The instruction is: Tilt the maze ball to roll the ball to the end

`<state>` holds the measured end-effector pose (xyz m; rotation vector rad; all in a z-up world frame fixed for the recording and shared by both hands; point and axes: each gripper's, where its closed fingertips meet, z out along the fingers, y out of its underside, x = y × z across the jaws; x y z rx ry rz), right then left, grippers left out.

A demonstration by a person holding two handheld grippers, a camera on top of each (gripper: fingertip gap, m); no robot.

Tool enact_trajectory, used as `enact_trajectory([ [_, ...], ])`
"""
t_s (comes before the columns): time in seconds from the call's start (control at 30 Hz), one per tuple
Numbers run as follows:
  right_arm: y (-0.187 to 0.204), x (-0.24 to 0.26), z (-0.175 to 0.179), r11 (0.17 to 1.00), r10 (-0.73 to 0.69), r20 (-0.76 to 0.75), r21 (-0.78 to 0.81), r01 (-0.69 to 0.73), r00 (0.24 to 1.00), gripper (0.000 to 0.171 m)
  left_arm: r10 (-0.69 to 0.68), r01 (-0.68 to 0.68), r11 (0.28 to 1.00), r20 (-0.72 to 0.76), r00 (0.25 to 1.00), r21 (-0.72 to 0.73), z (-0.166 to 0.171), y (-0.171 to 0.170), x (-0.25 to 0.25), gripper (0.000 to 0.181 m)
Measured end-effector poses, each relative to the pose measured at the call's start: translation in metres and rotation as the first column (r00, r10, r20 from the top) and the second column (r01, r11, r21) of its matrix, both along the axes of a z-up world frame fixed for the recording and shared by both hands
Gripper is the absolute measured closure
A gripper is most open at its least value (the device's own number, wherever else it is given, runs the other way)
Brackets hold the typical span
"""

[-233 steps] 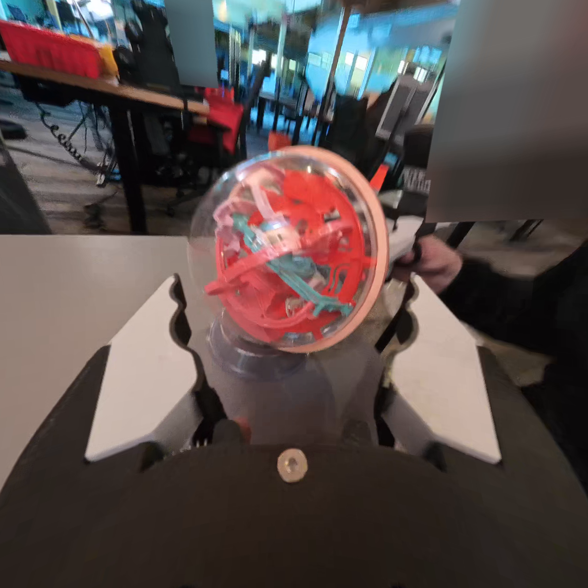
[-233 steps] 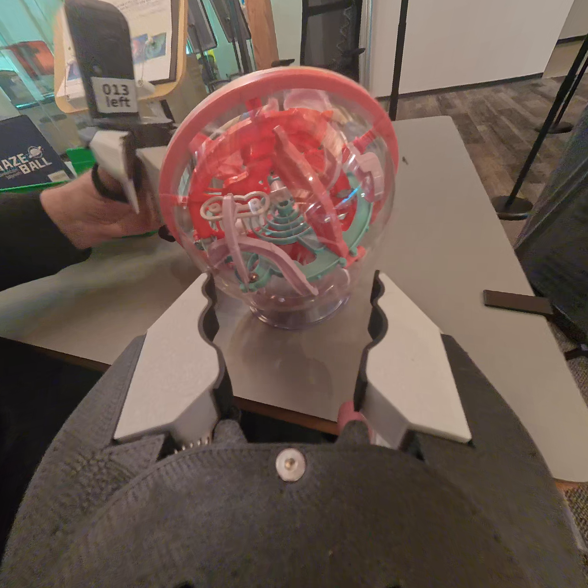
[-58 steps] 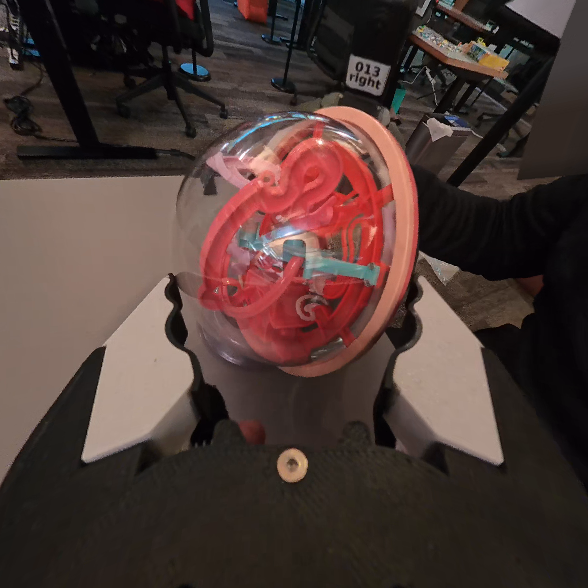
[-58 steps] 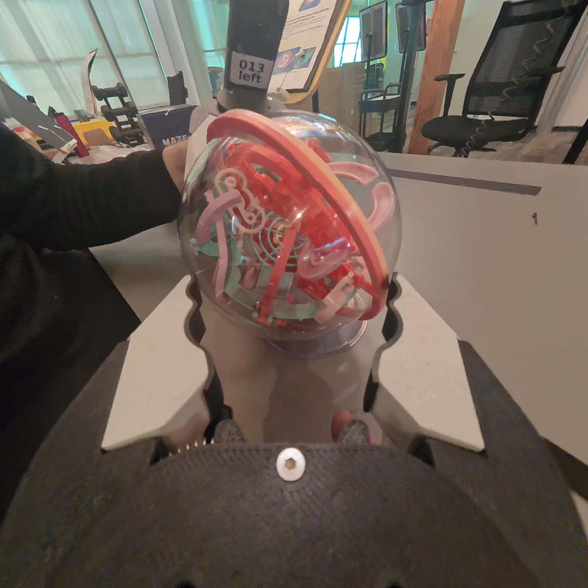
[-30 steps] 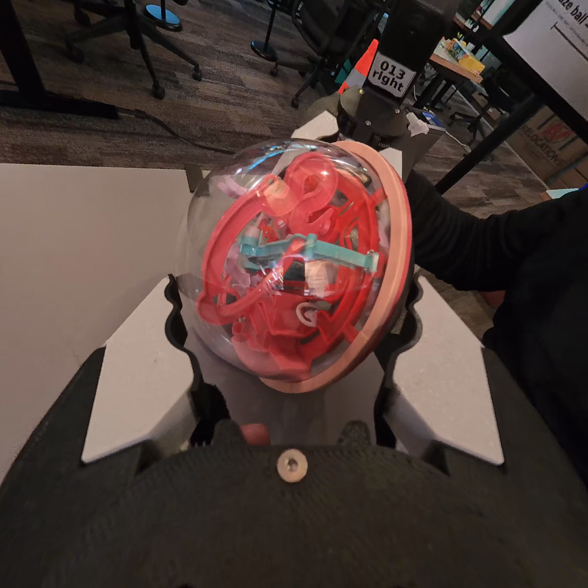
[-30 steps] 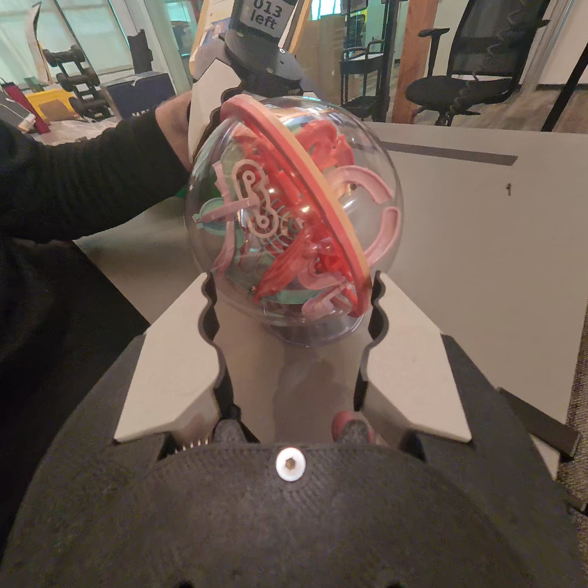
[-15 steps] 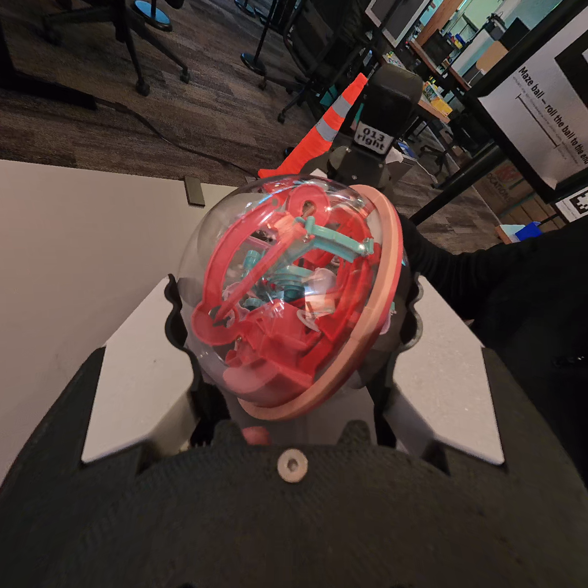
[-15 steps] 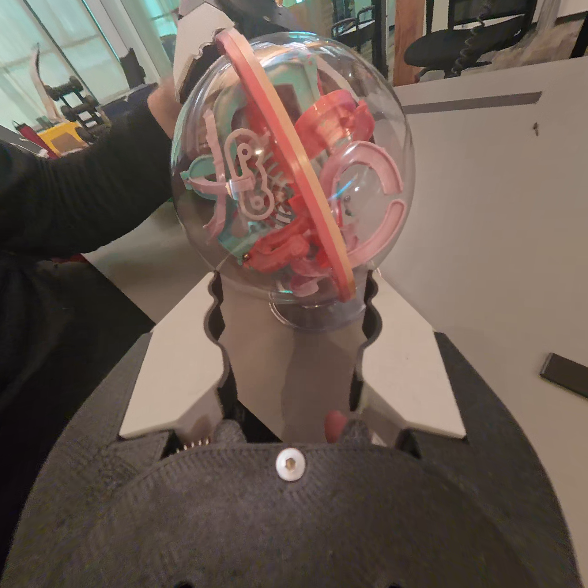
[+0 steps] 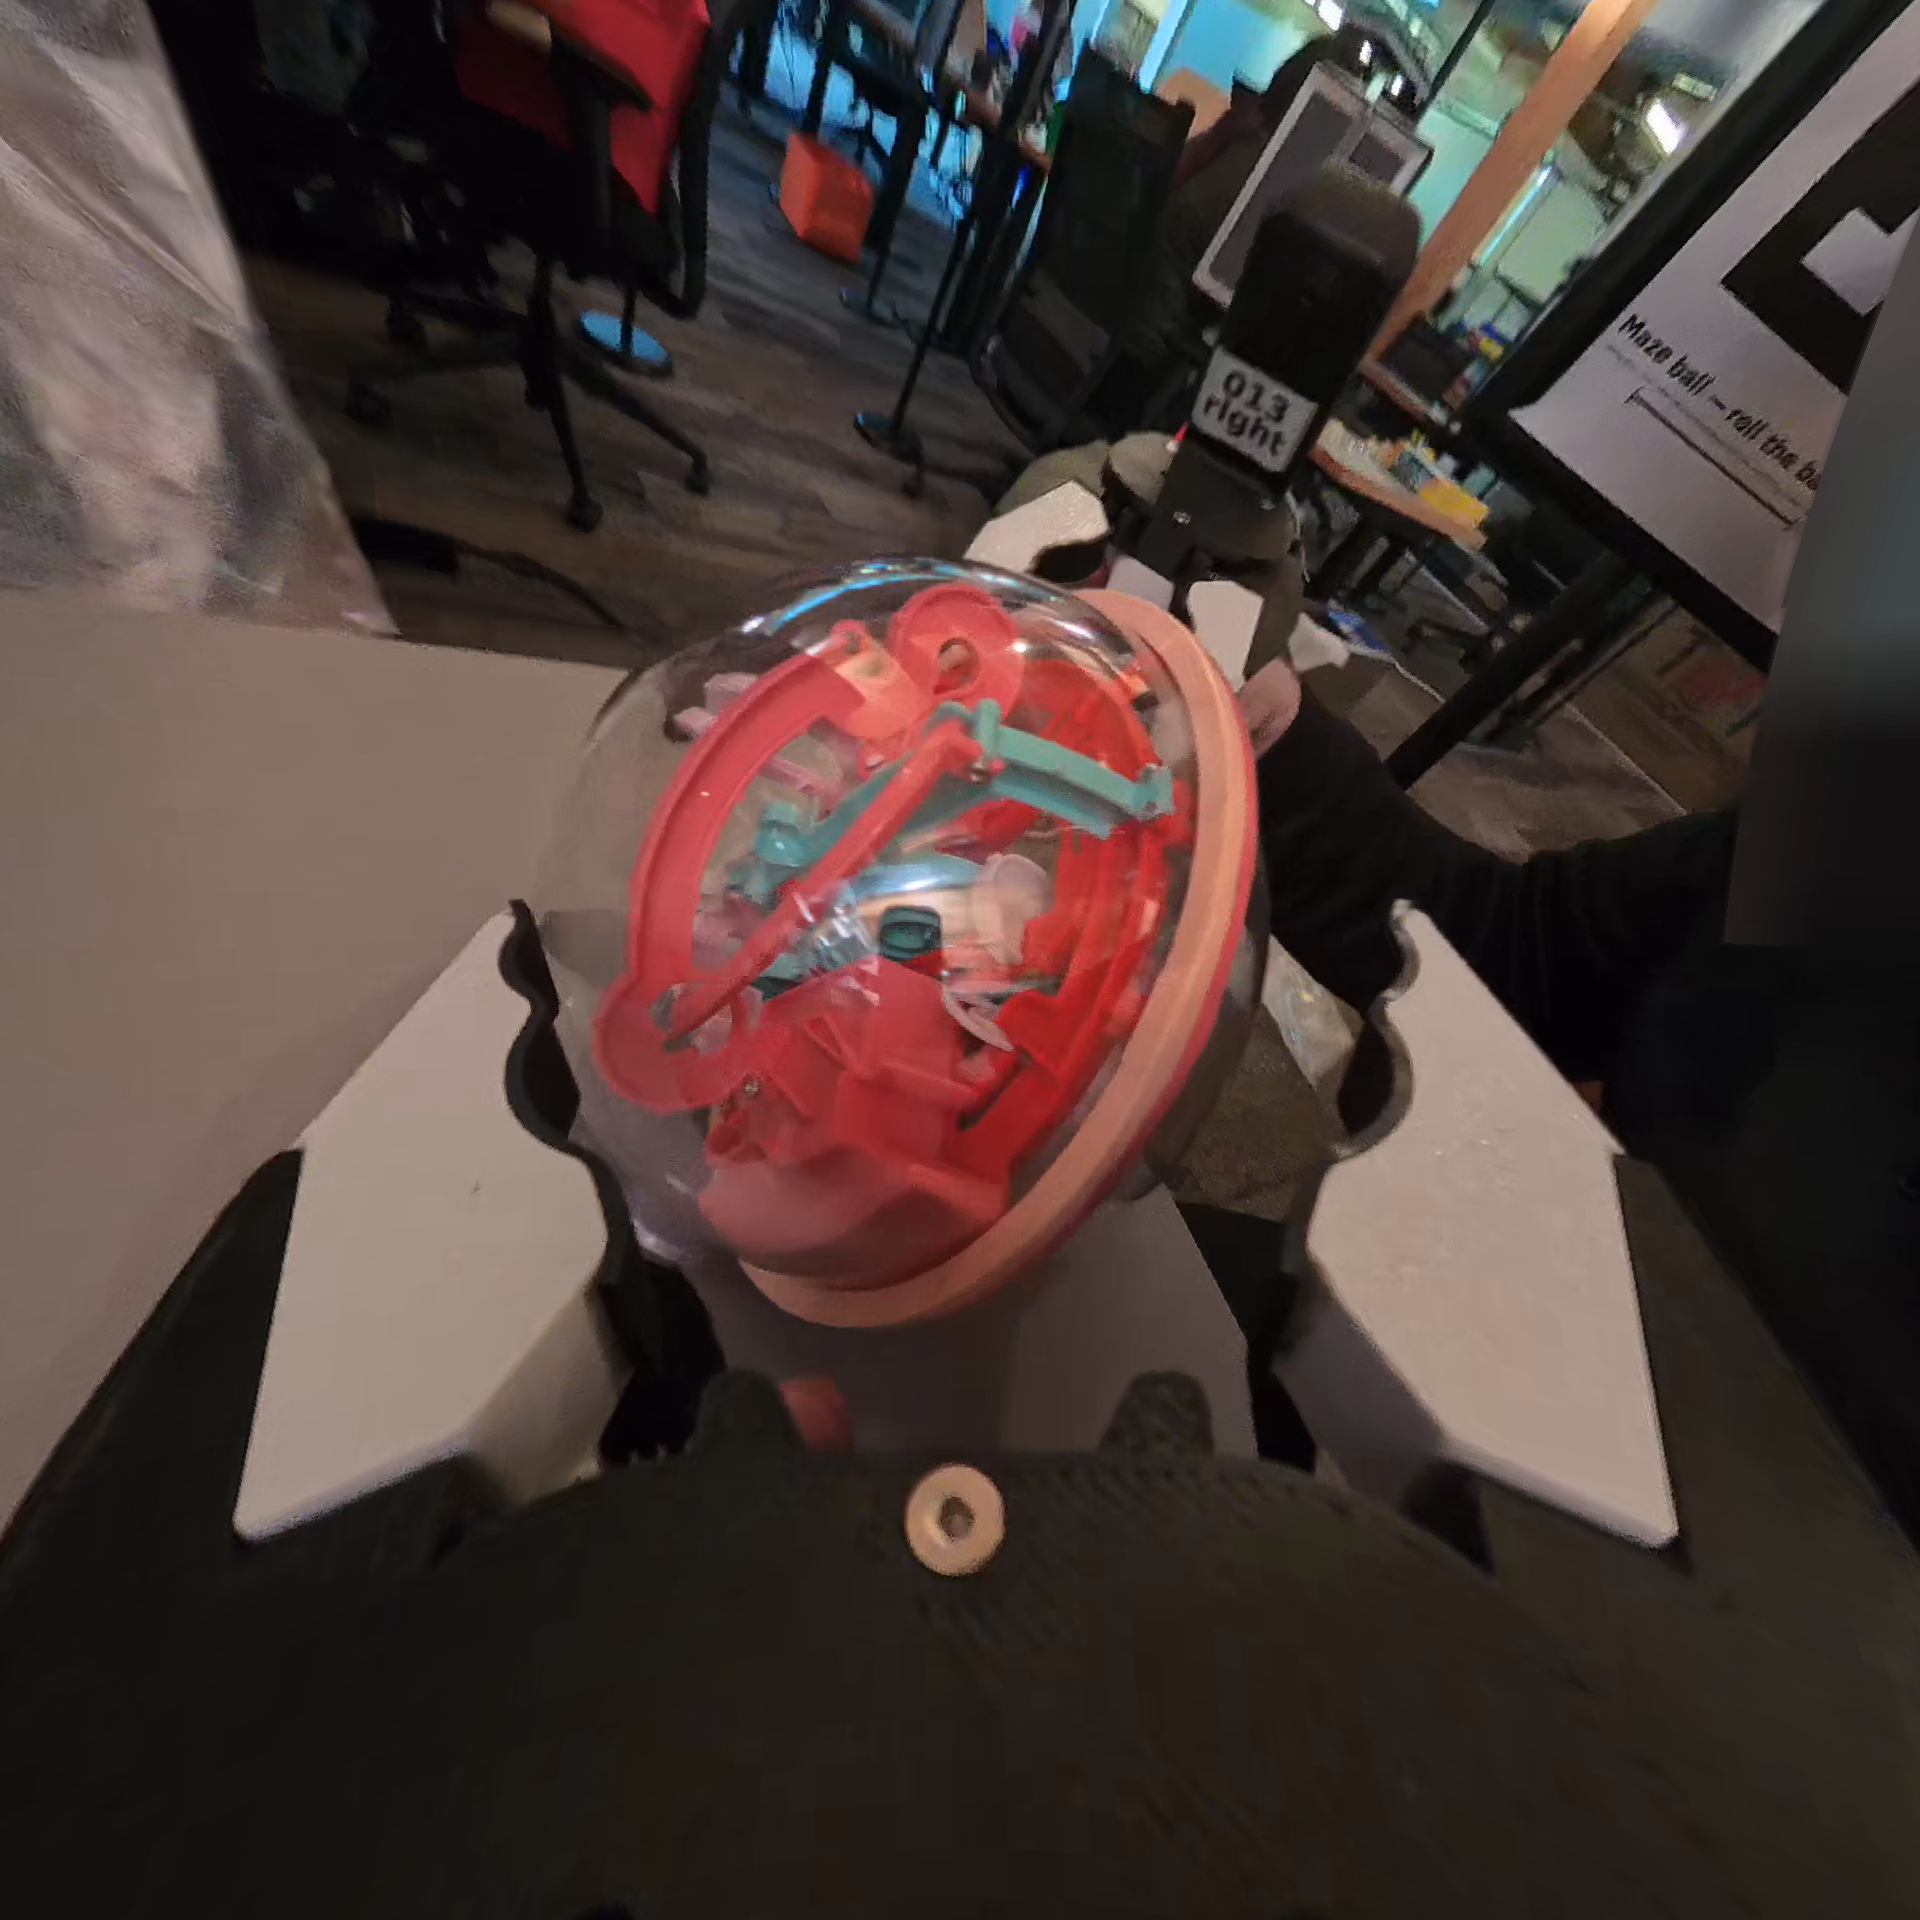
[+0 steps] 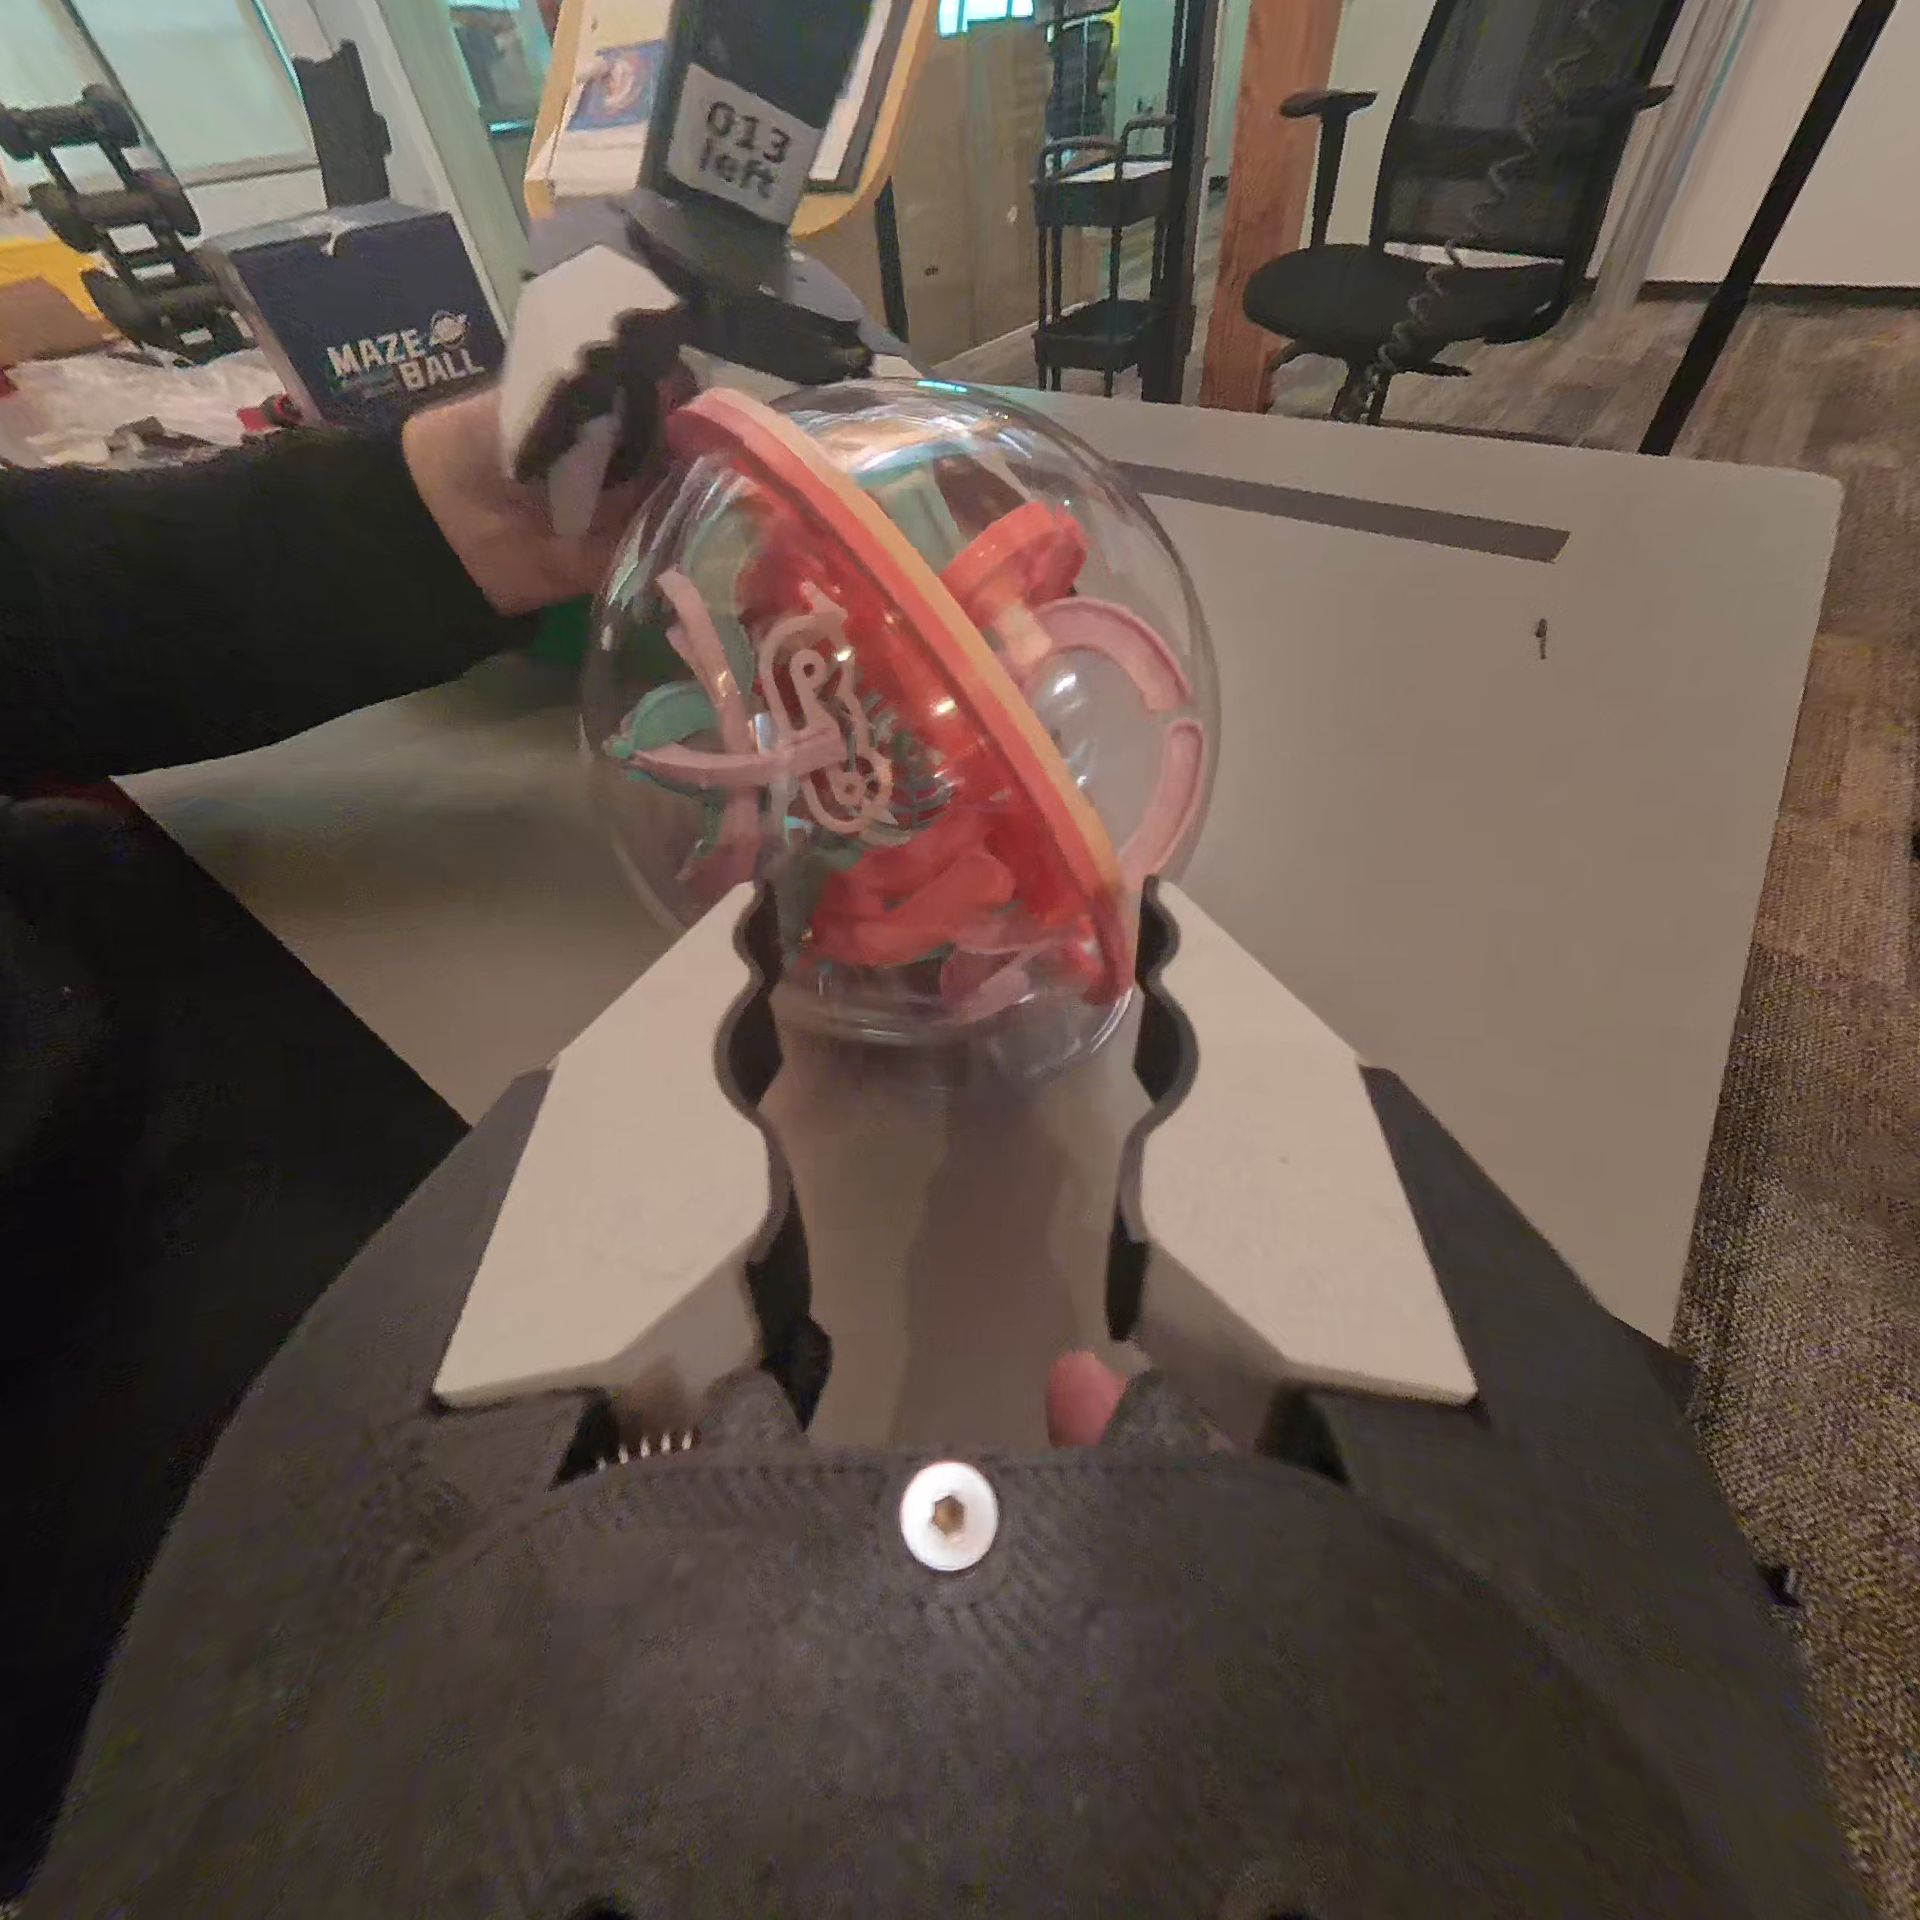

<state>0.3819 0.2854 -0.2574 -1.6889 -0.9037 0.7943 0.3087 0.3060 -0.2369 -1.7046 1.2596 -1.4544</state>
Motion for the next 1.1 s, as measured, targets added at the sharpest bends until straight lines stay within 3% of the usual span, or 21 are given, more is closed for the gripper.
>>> enact_trajectory([
  [0.13, -0.004, -0.009, 0.000, 1.000, 0.021, 0.029, 0.007, -0.021, 0.999, 0.107, 0.053, -0.056, 0.994, 0.032, 0.998, 0.091, -0.007, -0.009, -0.010, 0.029],
  [0.23, -0.004, -0.013, -0.001, 0.999, 0.033, 0.033, -0.001, -0.033, 0.999, 0.107, 0.076, -0.076, 0.992, -0.004, 0.997, 0.097, -0.009, 0.000, -0.012, 0.043],
  [0.57, -0.009, -0.016, -0.012, 0.999, 0.017, 0.124, -0.048, -0.011, 0.992, 0.099, 0.019, -0.024, 0.996, -0.058, 0.998, -0.091, -0.005, 0.019, -0.005, 0.048],
  [0.7, -0.009, -0.015, -0.020, 0.994, 0.000, 0.093, -0.108, 0.010, 0.996, 0.115, 0.011, -0.019, 0.987, -0.051, 0.999, -0.157, -0.003, 0.024, -0.001, 0.048],
  [1.1, -0.014, -0.021, -0.029, 0.986, -0.069, 0.011, -0.149, 0.069, 0.998, 0.109, -0.010, -0.002, 0.982, -0.063, 0.998, -0.188, 0.000, 0.033, 0.010, 0.048],
])
